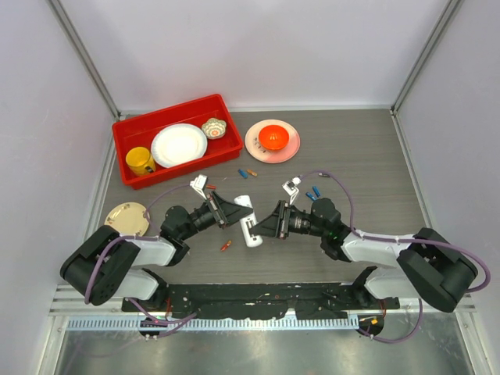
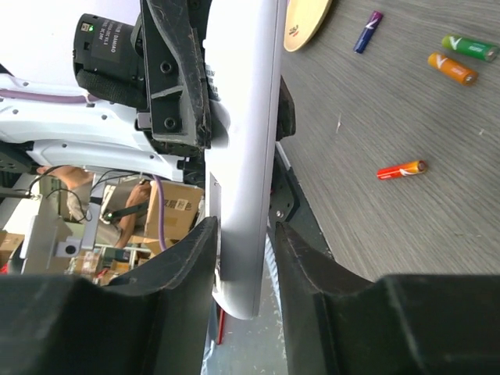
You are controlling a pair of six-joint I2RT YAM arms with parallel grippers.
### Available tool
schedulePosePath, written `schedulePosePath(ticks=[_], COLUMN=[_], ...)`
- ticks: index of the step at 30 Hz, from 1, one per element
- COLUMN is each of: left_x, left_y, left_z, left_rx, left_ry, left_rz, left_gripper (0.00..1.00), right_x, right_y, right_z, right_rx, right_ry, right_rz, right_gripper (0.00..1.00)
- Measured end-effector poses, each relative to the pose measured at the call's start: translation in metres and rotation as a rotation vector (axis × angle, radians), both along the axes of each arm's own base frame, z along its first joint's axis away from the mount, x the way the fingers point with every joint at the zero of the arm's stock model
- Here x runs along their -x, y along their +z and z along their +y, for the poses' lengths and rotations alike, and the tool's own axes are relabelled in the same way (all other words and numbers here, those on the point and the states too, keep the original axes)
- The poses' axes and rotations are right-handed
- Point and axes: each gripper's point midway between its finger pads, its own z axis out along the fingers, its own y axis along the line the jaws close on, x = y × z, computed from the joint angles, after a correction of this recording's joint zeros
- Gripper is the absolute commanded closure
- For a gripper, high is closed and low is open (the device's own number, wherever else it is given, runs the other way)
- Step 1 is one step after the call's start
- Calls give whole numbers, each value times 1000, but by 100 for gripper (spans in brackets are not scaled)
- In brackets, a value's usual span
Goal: Load the batteries into the remote control
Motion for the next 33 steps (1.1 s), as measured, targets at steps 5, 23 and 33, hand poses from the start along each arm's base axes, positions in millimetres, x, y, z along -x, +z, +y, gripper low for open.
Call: schedulePosePath(ticks=[5,23,33], left_x=[3,18,22], left_y=[1,10,9], left_z=[-1,-7,-7], left_rx=[0,7,-2], left_ry=[-18,-125,-146], left_rz=[-5,-42,-55], left_gripper=[70,67,61], right_x=[2,8,9], right_y=[3,7,5], right_z=[3,4,2], right_rx=[-30,44,94], right_ry=[26,97,120], right_rz=[18,-93,-125], right_gripper=[75,86,87])
